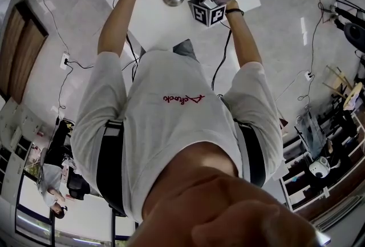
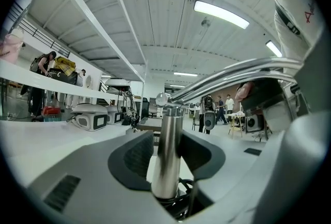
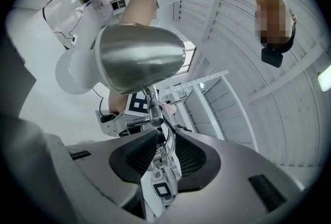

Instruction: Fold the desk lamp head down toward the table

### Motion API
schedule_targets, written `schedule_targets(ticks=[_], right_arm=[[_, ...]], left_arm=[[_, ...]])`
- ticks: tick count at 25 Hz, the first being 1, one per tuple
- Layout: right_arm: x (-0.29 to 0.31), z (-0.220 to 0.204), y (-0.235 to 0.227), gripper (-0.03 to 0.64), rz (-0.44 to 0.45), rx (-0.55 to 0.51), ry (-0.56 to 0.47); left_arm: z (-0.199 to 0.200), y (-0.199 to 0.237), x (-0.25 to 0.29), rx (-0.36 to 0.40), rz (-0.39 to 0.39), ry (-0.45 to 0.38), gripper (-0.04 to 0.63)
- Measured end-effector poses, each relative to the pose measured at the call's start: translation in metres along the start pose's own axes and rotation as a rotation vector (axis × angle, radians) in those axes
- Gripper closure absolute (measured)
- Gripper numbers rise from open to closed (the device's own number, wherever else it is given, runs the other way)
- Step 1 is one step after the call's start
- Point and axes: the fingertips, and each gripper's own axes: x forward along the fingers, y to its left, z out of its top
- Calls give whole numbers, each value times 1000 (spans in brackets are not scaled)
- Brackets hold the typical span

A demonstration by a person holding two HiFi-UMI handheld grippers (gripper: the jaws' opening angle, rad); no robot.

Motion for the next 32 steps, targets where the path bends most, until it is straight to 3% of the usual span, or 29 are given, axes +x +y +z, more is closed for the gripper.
schedule_targets(ticks=[10,15,20,23,26,32], right_arm=[[-23,-20,10,518,26,57,102],[-31,-22,13,570,15,95,145],[-36,-21,17,598,28,102,167],[-38,-19,21,598,42,134,180],[-44,-21,20,598,50,247,209],[-59,-32,10,598,-11,612,296]], left_arm=[[-10,2,-23,-19,37,4,411],[-12,4,-44,-46,78,-2,413],[-14,0,-63,-48,111,-10,568],[-17,-2,-73,-44,126,-6,568],[-15,-9,-80,-46,138,-12,568],[-8,-33,-104,-44,184,-44,568]])
